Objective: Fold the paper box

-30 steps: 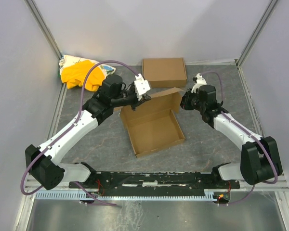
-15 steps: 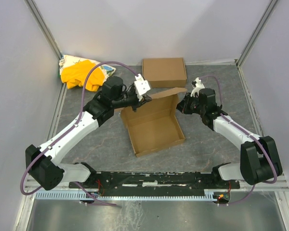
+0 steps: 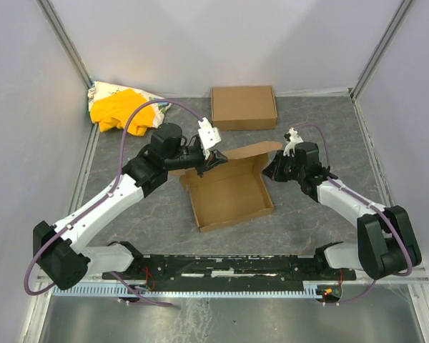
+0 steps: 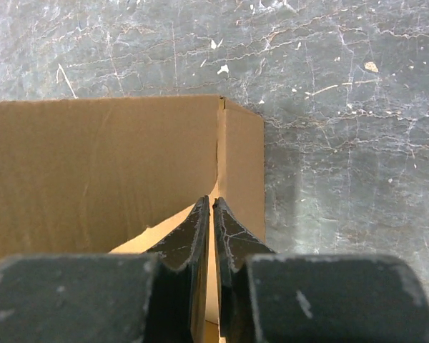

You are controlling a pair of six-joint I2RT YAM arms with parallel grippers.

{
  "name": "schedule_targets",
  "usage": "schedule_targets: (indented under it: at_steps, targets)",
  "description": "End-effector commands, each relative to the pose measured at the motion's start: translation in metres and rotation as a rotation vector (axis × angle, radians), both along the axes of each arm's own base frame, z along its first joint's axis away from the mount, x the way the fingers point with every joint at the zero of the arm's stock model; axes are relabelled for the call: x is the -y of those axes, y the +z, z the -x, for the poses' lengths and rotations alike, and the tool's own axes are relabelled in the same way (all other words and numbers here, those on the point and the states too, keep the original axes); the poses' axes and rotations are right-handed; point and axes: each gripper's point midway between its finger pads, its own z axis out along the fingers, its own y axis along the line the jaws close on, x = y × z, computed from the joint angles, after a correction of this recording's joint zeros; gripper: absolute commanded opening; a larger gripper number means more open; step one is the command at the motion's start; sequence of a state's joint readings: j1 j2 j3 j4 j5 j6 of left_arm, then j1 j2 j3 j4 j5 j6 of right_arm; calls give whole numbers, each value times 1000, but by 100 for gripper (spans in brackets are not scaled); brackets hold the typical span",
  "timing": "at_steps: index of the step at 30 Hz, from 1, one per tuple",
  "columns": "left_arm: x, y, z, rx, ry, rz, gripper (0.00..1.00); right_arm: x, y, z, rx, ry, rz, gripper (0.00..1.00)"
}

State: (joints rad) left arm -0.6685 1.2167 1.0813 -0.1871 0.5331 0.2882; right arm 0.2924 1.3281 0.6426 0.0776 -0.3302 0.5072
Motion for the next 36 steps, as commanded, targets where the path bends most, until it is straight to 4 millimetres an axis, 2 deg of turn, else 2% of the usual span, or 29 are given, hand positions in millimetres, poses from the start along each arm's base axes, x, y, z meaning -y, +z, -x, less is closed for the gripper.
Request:
schedule_targets:
  at_steps: [1,4,6,9,11,15,18,24,27,29,31,33,36]
  targets:
    - [2,1,8,-69,1,23,3,9,18,1,63,-9,40,13]
    - [1,3,7,-69,13,16,3,25,28,11,91,-53,89,12]
    - [-1,4,3,-63,39,11,3,33,42,22,137,-74,100,11]
    - [-3,4,-6,-73,85,0,3,27,77,45,270,-21,39,14]
    - [-1,2,-11,-88,98,-9,3,19,93,62,332,35,28,19]
    - [4,0,-17,-121,114,-10,3,-6,104,90,419,174,55,29]
    - [4,2,-19,-126,127,-3,3,-28,105,102,446,258,51,33]
    - [1,1,-20,-121,140,-8,3,-70,113,107,547,339,68,38]
    - [1,-1,-20,-121,141,-10,3,-92,111,108,596,358,100,47]
    - [1,1,-21,-116,145,-10,3,-116,108,114,625,401,149,59]
    - [1,3,-22,-112,149,-8,3,-126,108,115,642,402,166,67]
    - [1,10,-23,-104,152,3,3,-138,107,117,669,379,163,70]
    - [0,18,-24,-94,163,14,3,-154,117,116,749,288,108,71]
